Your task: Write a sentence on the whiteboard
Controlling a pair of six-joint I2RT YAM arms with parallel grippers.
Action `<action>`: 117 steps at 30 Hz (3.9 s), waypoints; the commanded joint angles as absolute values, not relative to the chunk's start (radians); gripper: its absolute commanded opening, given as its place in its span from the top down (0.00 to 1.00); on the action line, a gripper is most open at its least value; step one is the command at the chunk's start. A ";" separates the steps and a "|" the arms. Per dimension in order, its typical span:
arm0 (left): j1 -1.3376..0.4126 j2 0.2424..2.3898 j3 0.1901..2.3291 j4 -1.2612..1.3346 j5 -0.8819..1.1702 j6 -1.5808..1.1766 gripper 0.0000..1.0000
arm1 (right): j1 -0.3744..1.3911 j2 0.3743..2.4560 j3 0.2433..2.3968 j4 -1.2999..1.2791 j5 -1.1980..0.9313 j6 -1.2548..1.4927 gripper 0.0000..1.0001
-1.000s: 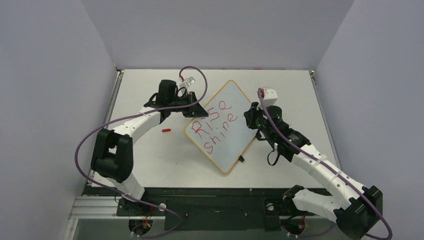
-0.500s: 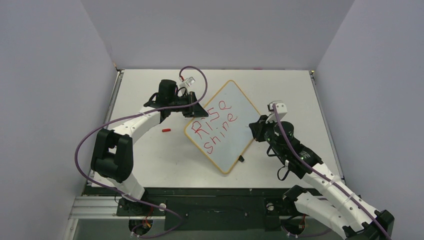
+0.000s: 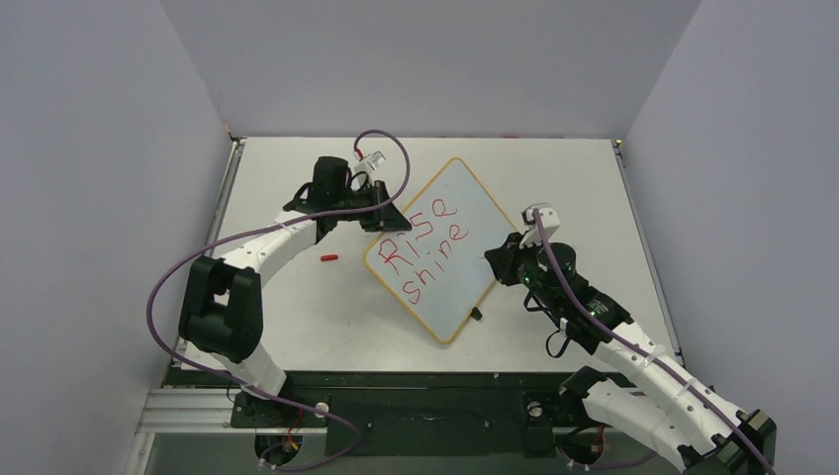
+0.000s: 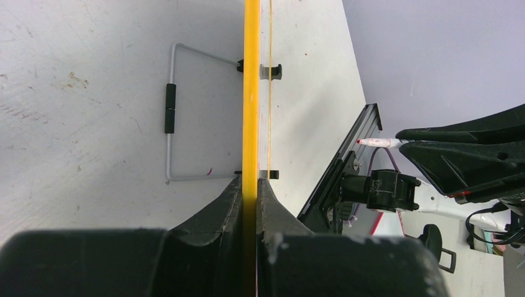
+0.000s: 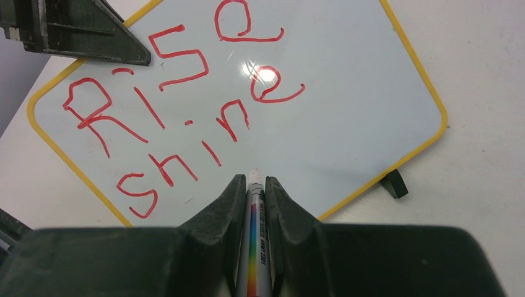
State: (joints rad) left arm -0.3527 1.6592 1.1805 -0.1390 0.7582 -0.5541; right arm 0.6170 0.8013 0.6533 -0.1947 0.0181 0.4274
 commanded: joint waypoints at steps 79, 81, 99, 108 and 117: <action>-0.299 1.563 1.126 -0.075 0.682 -0.500 1.00 | 0.953 0.925 0.448 0.212 0.072 0.366 1.00; -0.299 1.563 1.126 -0.075 0.681 -0.500 1.00 | 0.957 0.927 0.449 0.212 0.077 0.366 1.00; -0.299 1.566 1.124 -0.070 0.684 -0.503 1.00 | 0.983 0.957 0.466 0.210 0.100 0.357 1.00; -0.299 1.570 1.124 -0.067 0.686 -0.503 1.00 | 0.988 0.967 0.475 0.210 0.110 0.351 1.00; -0.300 1.567 1.123 -0.067 0.686 -0.503 1.00 | 0.995 0.996 0.483 0.227 0.105 0.353 1.00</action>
